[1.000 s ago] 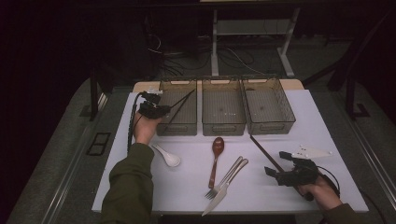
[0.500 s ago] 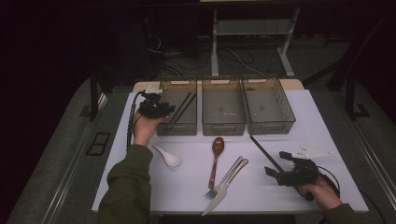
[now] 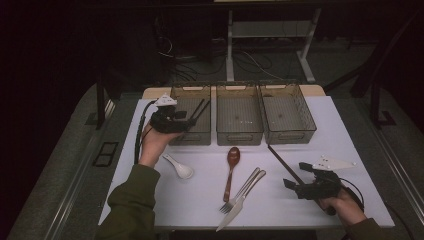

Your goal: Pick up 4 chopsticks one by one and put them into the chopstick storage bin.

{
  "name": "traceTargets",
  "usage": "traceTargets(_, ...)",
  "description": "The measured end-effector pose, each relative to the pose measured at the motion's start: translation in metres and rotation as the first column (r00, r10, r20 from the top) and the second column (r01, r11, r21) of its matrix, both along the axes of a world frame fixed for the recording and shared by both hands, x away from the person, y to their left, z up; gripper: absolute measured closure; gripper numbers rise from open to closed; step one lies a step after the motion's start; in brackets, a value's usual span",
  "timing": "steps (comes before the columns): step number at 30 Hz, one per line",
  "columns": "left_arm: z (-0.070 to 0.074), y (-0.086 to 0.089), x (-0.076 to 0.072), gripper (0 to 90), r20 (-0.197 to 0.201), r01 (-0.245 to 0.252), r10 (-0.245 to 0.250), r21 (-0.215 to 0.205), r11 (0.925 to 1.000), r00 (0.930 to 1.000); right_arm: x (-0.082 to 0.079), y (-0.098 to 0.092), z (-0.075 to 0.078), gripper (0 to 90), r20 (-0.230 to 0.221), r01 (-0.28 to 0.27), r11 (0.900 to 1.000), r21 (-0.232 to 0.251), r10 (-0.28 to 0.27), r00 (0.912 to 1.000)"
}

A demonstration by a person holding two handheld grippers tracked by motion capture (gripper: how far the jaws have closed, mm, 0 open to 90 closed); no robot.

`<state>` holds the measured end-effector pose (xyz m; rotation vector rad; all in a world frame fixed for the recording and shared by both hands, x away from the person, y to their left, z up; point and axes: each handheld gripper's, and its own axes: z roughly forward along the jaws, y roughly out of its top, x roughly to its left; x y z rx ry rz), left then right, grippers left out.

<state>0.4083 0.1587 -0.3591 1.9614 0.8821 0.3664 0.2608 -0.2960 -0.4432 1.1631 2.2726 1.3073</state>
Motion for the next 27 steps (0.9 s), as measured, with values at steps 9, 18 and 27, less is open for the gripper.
traceTargets(9, -0.002, -0.007, -0.031, 35.4, 0.034, 0.071, -0.070, -0.028, 0.9970, 0.9969, 0.000, 0.000, 0.000, 10.7, 0.001, 0.001, 1.000, -0.001, -0.001, 1.0000)
traceTargets(18, -0.016, -0.008, -0.057, 27.4, 0.041, 0.099, -0.098, -0.035, 0.9945, 0.9944, 0.000, 0.000, 0.000, 10.7, -0.001, 0.003, 1.000, 0.001, -0.003, 1.0000)
traceTargets(27, -0.031, -0.011, -0.082, 18.4, 0.058, 0.116, -0.114, -0.034, 0.9926, 0.9918, -0.001, 0.000, 0.001, 10.7, 0.000, 0.002, 1.000, 0.003, -0.002, 1.0000)
